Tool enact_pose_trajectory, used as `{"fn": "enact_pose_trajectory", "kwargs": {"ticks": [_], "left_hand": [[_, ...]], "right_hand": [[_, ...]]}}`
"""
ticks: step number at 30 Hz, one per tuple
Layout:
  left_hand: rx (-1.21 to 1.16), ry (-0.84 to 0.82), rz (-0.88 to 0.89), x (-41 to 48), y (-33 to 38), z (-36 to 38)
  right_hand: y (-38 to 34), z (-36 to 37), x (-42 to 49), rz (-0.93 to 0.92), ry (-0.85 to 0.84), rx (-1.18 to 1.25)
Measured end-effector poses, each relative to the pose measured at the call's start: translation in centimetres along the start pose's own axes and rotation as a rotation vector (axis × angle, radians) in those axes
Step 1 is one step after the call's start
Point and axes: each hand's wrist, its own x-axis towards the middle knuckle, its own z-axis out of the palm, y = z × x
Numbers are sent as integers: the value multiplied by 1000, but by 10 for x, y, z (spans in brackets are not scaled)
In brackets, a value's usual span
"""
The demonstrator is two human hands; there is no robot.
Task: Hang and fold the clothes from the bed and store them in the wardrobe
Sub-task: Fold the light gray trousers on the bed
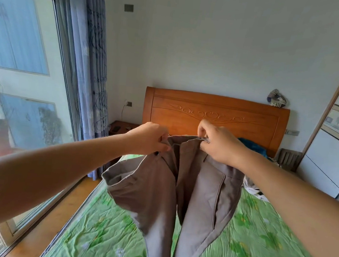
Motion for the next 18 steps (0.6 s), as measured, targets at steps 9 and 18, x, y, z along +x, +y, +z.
{"fn": "enact_pose_trajectory", "kwargs": {"ticks": [9,18], "left_hand": [[-753,-13,-394,15,39,-8],[-1327,-202,-530,-4,48,-3]], "right_hand": [[-38,9,-3,84,-82,294],[-32,37,-12,136,-63,633]]}}
